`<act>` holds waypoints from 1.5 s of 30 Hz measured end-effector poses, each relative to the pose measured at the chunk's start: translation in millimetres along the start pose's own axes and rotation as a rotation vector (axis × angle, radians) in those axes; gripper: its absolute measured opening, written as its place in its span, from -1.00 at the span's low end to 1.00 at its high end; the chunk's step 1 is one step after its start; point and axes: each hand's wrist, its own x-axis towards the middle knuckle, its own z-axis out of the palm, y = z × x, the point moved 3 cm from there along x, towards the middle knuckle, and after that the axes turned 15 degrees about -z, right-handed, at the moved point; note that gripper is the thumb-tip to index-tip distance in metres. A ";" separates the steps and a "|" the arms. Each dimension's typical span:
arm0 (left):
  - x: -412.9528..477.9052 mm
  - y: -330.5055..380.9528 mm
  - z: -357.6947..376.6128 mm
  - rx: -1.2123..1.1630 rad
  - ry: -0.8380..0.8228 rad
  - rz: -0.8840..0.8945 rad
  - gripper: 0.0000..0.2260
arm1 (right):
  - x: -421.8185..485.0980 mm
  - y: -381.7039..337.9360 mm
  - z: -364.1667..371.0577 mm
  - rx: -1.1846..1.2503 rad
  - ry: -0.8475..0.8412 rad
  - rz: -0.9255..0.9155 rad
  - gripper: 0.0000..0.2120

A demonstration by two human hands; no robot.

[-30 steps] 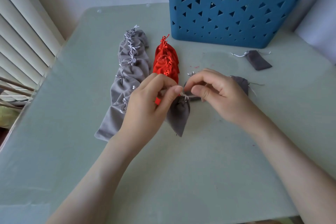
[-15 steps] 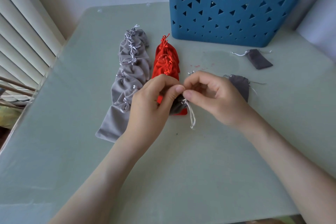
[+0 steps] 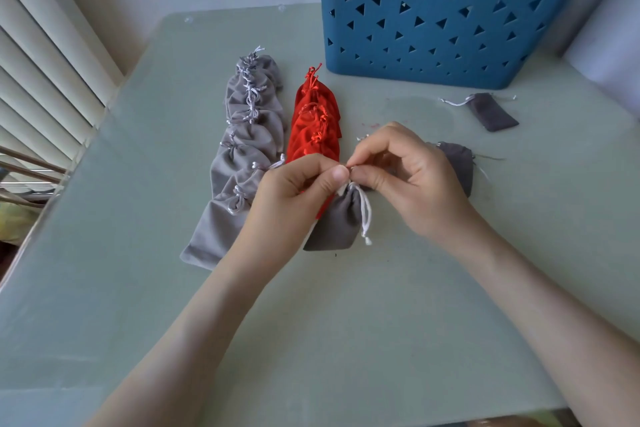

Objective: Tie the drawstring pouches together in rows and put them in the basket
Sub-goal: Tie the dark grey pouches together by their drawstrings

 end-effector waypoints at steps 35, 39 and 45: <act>-3.9 -6.9 3.8 0.425 0.294 0.181 -0.92 | -7.2 24.7 -18.4 -0.126 -0.295 0.496 -0.88; -4.7 -15.6 12.3 0.544 0.327 0.170 -0.91 | -11.2 22.4 -13.7 -0.012 -0.252 0.614 -0.80; -6.3 -16.0 13.2 0.493 0.440 0.115 -0.90 | -10.9 16.7 4.1 0.391 -0.022 0.631 -0.81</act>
